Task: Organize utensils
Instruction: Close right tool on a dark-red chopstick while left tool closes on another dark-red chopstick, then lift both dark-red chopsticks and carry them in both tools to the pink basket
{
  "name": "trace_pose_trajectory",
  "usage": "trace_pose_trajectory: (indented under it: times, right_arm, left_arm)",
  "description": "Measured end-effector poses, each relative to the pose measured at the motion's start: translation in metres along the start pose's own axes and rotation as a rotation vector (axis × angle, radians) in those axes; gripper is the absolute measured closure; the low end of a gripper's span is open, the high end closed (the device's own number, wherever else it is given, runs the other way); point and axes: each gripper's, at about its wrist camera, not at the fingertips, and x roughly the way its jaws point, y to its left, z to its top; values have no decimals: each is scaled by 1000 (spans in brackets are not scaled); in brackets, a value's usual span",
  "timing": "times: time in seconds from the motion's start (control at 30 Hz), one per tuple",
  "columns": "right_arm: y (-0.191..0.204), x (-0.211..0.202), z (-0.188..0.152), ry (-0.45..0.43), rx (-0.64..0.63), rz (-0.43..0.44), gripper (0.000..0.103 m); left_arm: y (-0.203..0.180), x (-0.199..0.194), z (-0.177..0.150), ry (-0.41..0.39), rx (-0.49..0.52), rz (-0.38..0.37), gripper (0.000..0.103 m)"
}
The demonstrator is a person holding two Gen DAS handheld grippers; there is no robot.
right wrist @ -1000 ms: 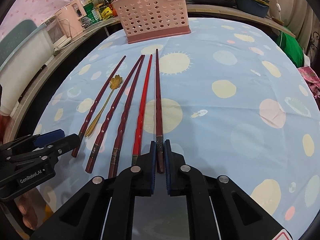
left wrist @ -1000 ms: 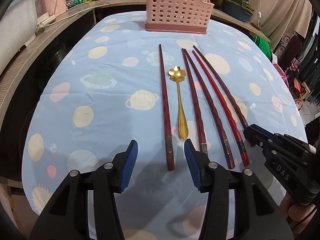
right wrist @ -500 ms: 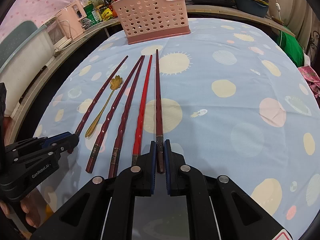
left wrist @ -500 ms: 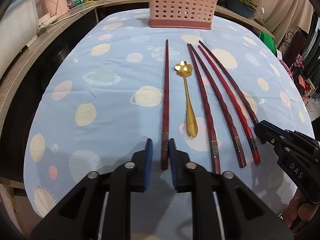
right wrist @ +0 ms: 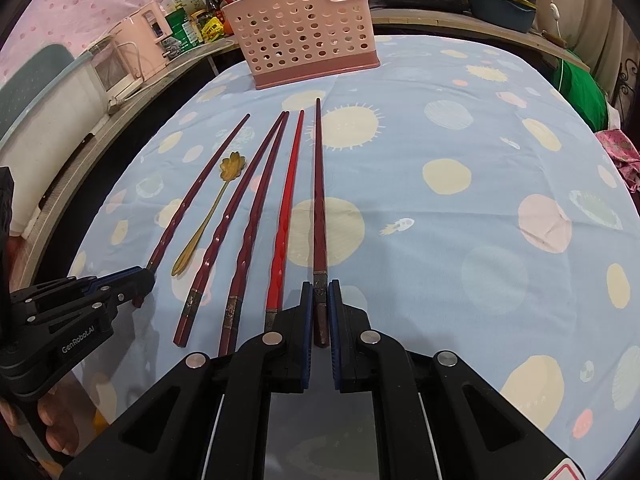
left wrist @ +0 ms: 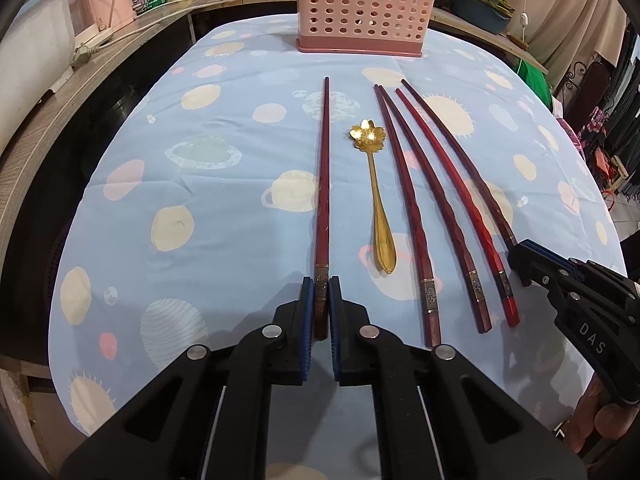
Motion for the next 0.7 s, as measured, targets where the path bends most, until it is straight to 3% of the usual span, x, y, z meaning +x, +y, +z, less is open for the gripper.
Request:
trace_pose_trajectory:
  times: [0.33, 0.7]
  right_arm:
    - [0, -15, 8, -34, 16, 12, 96]
    - [-3, -47, 32, -126, 25, 18, 96]
  left_arm:
    - [1, -9, 3, -4, -14, -5, 96]
    - [13, -47, 29, -99, -59, -22, 96]
